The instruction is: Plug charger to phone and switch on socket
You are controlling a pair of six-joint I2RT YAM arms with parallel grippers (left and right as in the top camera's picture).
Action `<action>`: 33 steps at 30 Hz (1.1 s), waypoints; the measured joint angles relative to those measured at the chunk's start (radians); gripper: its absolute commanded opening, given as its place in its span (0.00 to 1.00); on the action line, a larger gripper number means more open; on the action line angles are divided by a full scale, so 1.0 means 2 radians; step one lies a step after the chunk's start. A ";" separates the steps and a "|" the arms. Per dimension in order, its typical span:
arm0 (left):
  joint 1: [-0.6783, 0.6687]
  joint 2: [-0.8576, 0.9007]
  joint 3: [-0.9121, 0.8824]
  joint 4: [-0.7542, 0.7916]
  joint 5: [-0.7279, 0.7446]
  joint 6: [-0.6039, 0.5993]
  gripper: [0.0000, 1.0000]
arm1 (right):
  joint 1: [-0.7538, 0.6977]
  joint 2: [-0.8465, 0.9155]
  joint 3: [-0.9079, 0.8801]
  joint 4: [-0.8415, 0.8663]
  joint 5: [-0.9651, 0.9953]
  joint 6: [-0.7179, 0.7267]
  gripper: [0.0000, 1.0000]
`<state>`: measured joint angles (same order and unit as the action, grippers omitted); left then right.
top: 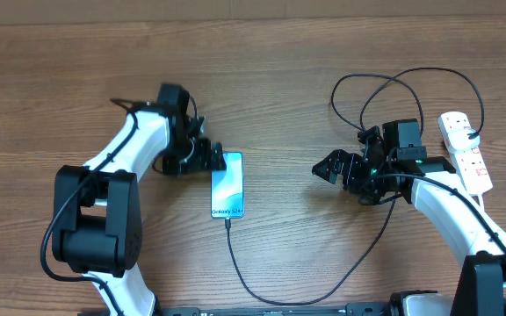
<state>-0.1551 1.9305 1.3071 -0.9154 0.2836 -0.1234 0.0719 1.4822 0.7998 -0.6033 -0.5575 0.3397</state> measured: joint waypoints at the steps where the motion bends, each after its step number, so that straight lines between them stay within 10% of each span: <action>1: 0.000 0.000 0.017 -0.009 -0.003 0.002 1.00 | 0.000 0.000 0.000 0.000 0.000 0.000 1.00; 10: 0.000 -0.038 0.119 -0.087 -0.042 -0.001 1.00 | 0.000 0.000 0.000 0.000 0.000 0.000 1.00; 33: 0.000 -0.514 0.123 -0.204 -0.165 -0.059 0.98 | 0.000 0.000 0.000 0.005 0.000 0.000 1.00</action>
<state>-0.1555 0.9024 1.5536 -1.3239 -0.0471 -0.2420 0.0719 1.4822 0.7998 -0.5941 -0.5571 0.3393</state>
